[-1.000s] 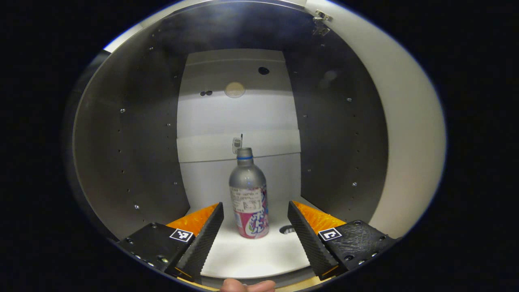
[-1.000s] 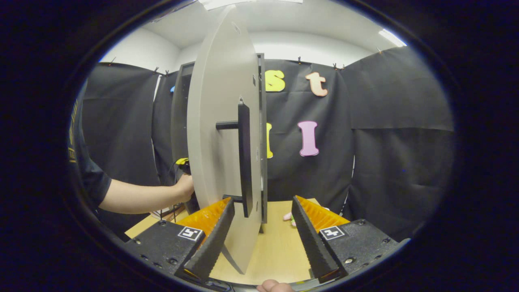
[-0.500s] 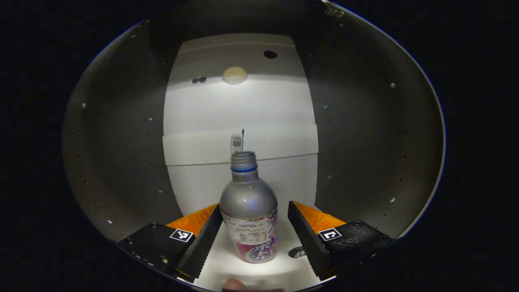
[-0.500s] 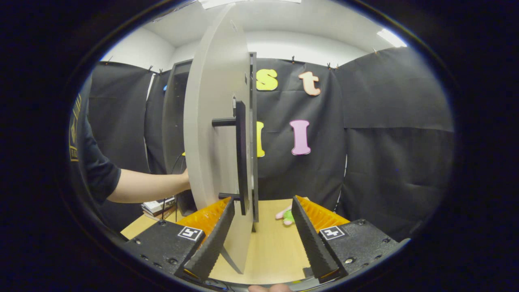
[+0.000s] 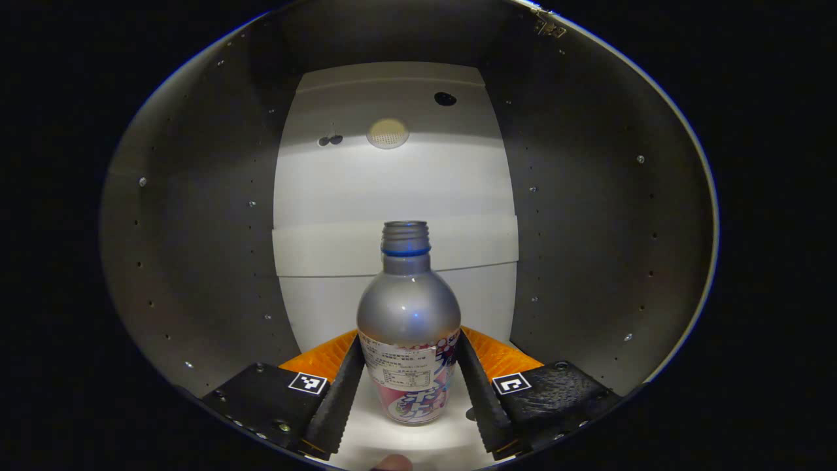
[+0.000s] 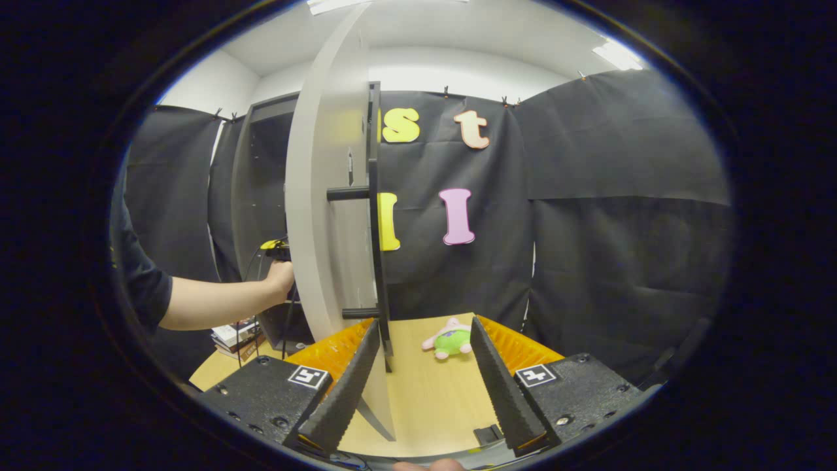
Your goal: Open the cabinet door with the right hand, grasp the bottle in the cabinet with the left hand and place it on the coaster, then close the cabinet door with the right hand.
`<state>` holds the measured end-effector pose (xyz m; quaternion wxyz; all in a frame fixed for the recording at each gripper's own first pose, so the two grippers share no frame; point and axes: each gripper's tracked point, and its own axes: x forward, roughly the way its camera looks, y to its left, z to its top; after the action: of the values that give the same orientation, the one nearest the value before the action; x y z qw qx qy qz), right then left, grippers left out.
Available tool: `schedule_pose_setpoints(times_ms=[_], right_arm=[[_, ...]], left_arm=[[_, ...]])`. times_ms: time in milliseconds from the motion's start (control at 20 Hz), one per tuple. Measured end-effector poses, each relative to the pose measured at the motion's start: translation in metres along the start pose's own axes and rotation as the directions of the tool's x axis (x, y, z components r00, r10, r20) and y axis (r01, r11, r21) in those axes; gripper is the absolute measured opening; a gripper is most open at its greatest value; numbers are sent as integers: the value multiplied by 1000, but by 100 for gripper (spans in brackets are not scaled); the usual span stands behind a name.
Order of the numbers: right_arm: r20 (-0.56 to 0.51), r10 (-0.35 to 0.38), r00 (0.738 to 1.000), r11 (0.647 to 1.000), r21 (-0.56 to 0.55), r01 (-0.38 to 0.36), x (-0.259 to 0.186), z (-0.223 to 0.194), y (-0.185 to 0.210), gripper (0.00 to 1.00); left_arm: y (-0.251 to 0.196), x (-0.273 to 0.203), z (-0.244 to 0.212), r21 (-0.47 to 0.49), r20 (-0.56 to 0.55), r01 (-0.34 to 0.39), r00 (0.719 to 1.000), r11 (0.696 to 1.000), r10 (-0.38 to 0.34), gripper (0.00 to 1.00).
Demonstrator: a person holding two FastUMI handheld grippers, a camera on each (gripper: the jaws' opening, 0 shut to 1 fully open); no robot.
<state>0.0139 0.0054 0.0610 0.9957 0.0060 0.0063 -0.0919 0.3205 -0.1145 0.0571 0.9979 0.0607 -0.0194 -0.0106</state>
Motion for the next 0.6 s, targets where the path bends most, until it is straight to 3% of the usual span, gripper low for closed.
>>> schedule_pose_setpoints(times_ms=[50, 300, 600], right_arm=[[0, 1, 1000, 1000, 1, -1, 1, 0, -2, 87], [4, 60, 998, 998, 3, -60, 5, 1, 0, 90], [2, 131, 991, 991, 13, -131, 8, 2, 2, 89]], left_arm=[[1, -8, 3, -10, 3, -1, 1000, 1000, 1, 77], [12, -43, 16, -39, 15, 10, 1000, 999, -9, 76], [21, -123, 30, -36, 35, 4, 999, 999, -3, 76]])
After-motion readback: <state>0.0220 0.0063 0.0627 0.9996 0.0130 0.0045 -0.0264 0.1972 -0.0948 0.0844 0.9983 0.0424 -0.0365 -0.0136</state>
